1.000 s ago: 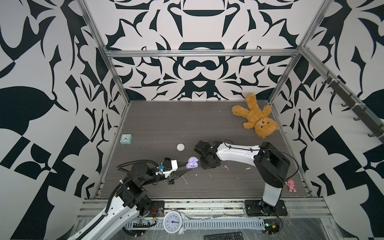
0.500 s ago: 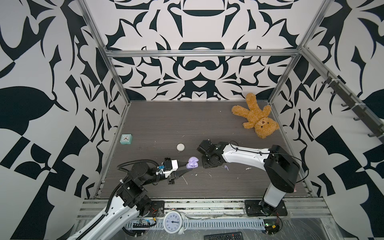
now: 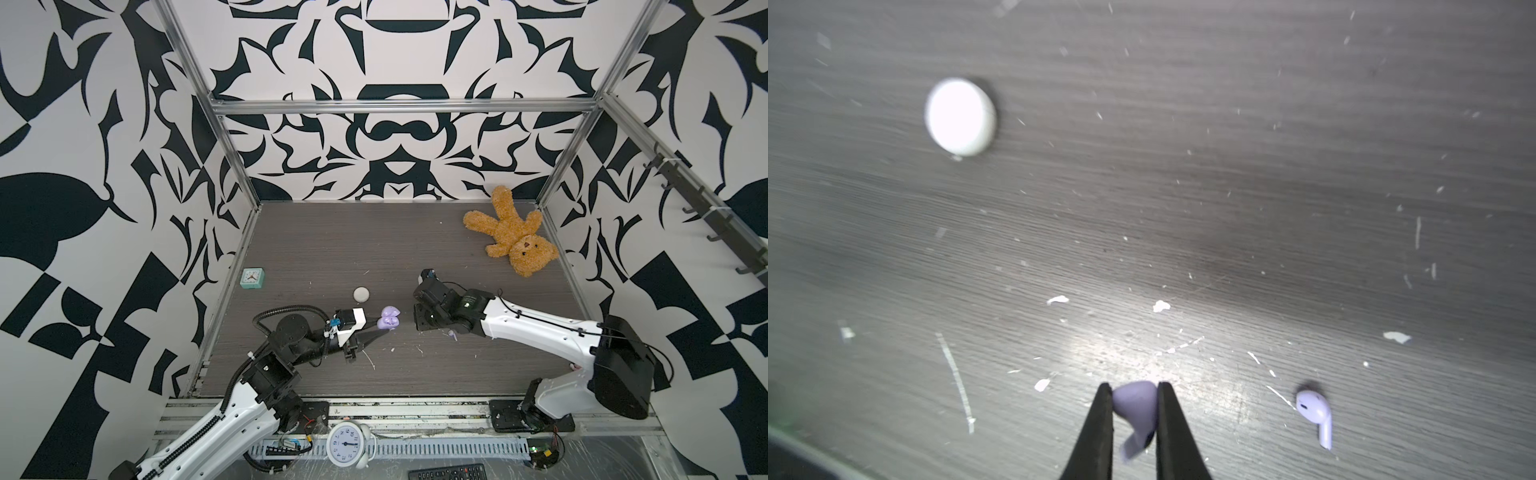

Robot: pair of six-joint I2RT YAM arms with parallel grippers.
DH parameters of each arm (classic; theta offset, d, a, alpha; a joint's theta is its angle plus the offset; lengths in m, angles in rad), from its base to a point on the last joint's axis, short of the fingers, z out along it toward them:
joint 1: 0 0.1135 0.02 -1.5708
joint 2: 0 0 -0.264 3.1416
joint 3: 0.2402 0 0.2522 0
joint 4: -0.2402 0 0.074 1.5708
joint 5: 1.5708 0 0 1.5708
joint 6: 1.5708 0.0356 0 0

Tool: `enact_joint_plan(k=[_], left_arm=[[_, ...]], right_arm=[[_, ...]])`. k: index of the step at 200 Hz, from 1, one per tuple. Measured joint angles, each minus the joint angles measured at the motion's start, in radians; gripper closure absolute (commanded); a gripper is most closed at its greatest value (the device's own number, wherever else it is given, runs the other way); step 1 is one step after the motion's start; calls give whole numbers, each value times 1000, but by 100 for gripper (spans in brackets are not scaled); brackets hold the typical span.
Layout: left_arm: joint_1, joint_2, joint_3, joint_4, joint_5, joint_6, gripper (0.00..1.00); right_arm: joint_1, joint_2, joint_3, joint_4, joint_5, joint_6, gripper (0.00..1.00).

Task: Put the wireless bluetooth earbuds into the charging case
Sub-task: 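Lift the earbud and carry it toward the open case in the left gripper, then lower the earbud into the open lilac case with the right gripper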

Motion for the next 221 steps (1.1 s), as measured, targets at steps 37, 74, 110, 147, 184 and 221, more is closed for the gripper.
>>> enact_joint_plan(k=[37,74,110,147,184,221], left_arm=[[0,76,0,8,-86,-39,100],[0,114,0,30,-166,-76,100],[0,139,0,58,-206,-113,100],[0,164,0,81,-210,-150,100],[0,179,1,94,-201,-180,100],[0,178,1,98,-190,-192,100]], right_arm=[[0,-96,-3,19,13,-18,87],[6,-192,-2,27,40,-45,87],[15,-262,8,31,50,-72,87],[43,-299,36,52,50,-106,87],[87,-303,64,97,49,-138,86],[133,-303,72,156,47,-172,86]])
